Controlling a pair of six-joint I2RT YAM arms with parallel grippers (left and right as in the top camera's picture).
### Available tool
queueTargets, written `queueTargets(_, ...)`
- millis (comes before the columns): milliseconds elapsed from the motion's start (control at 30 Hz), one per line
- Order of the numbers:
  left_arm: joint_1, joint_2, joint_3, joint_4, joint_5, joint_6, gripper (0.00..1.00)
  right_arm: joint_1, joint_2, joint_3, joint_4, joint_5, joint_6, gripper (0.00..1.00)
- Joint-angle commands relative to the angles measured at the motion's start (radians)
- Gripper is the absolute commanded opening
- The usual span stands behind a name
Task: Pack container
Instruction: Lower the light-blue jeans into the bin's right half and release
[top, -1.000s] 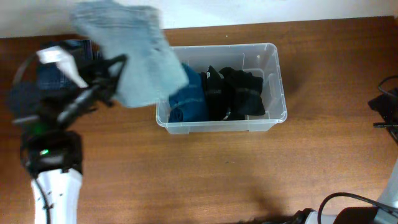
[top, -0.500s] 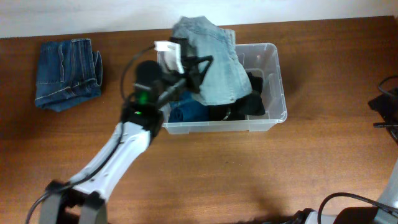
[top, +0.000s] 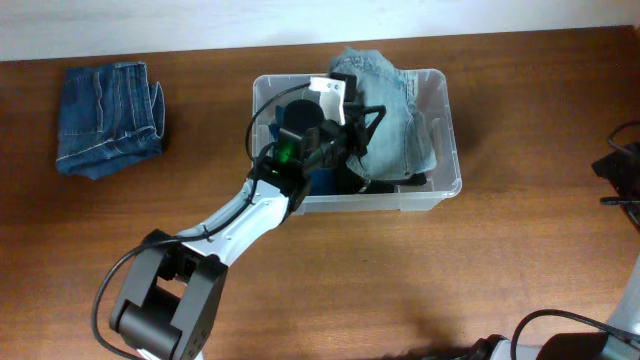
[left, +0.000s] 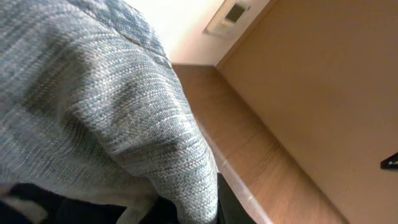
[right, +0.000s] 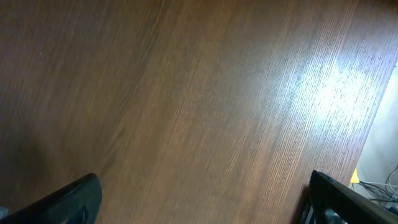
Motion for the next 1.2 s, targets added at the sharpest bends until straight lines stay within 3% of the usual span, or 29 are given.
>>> queueTargets(0, -0.002, -0.011, 0.047, -0.027, 0.030, -0.001, 0.01, -0.003, 0.000, -0.004, -0.001, 0.005, 0.013, 0.99)
queueTargets(167, -0.008, -0.011, 0.047, -0.030, 0.050, -0.001, 0.01, -0.003, 0.000, -0.004, -0.001, 0.005, 0.013, 0.99)
queueTargets(300, -0.012, -0.011, 0.048, 0.048, 0.190, -0.002, 0.02, -0.003, 0.000, -0.004, -0.001, 0.005, 0.013, 0.98)
queueTargets(433, -0.012, -0.012, 0.050, 0.077, 0.256, -0.084, 0.02, -0.003, 0.000, -0.004, -0.001, 0.005, 0.013, 0.98)
queueTargets(800, -0.014, 0.018, 0.051, 0.005, 0.251, -0.068, 0.07, -0.003, 0.000, -0.004, -0.001, 0.005, 0.013, 0.98)
queueTargets(833, -0.014, 0.028, 0.051, 0.005, 0.251, -0.068, 0.10, -0.003, 0.000, -0.004, -0.001, 0.005, 0.012, 0.98)
queueTargets(867, -0.014, 0.038, 0.051, 0.005, 0.243, -0.068, 0.20, -0.003, 0.000, -0.004, -0.001, 0.005, 0.013, 0.98)
queueTargets(1033, -0.014, 0.067, 0.051, 0.006, 0.175, -0.021, 0.22, -0.003, 0.000, -0.004, -0.001, 0.005, 0.013, 0.98)
queueTargets(1067, -0.013, 0.067, 0.051, 0.005, 0.167, -0.003, 0.28, -0.003, 0.000, -0.004, -0.001, 0.005, 0.012, 0.98)
queueTargets(1100, -0.011, 0.067, 0.051, 0.006, 0.166, 0.018, 0.42, -0.003, 0.000, -0.004, -0.001, 0.005, 0.012, 0.98)
queueTargets(1133, -0.007, 0.067, 0.051, 0.010, 0.160, 0.020, 0.73, -0.003, 0.000, -0.004, -0.001, 0.005, 0.013, 0.98)
queueTargets(1167, -0.004, 0.067, 0.051, 0.010, 0.156, 0.032, 0.76, -0.003, 0.000, -0.004, -0.001, 0.005, 0.013, 0.98)
